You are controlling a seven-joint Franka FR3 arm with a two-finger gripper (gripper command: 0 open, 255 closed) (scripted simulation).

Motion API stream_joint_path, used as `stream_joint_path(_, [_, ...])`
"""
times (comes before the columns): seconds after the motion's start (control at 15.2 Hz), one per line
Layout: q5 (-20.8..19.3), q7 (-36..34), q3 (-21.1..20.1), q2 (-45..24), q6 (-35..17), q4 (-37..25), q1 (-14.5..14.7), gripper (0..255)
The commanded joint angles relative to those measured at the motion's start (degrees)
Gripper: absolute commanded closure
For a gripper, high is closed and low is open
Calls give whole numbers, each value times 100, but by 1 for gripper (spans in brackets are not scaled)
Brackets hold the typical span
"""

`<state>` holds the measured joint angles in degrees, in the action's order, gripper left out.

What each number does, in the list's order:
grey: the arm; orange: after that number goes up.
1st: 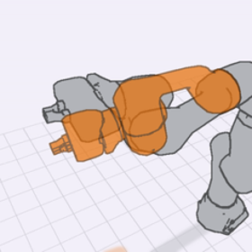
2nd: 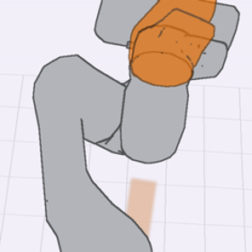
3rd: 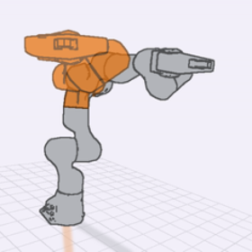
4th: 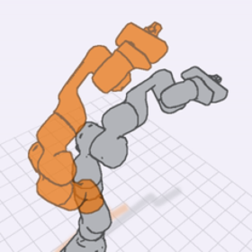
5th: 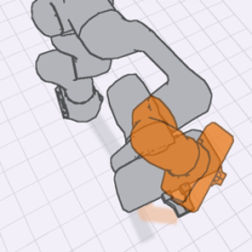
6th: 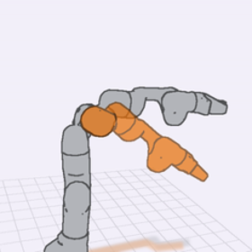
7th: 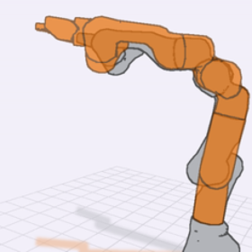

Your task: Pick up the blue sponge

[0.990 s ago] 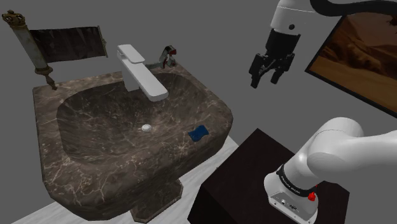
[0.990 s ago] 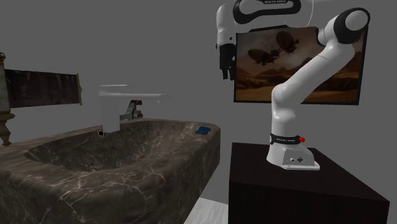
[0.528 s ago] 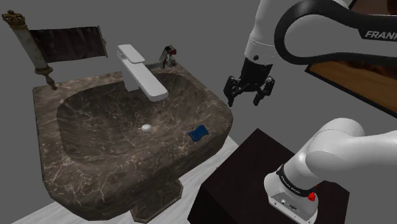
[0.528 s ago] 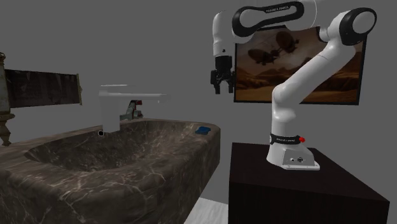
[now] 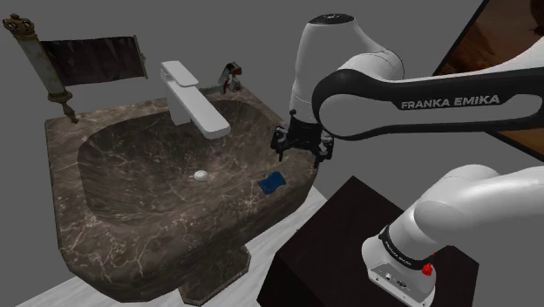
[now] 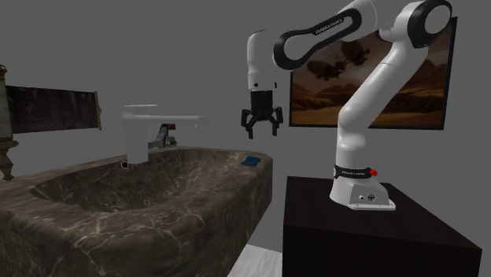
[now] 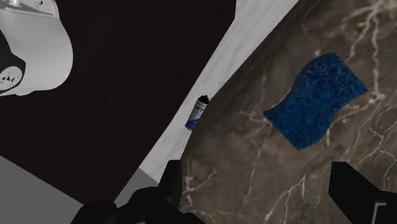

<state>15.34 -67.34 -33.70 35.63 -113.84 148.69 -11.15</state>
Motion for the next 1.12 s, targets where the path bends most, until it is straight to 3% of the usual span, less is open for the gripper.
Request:
stream_joint_path(0.0, [-50,-772,-467,-448,-361,-149,-285,0])
stream_joint_path(0.13, [-232,-1531,-942,-945,-717,-307,-648,0])
stream_joint_path(0.79, [-388,-1810,-1291,-1439,-1455,-28,-843,0])
stream_joint_path(0.86, [-393,-1804,-1286,-1442,-1451,-34,-849,255])
stream_joint_path(1.06, [-404,-1811,-1291,-1454,-1445,-52,-858,255])
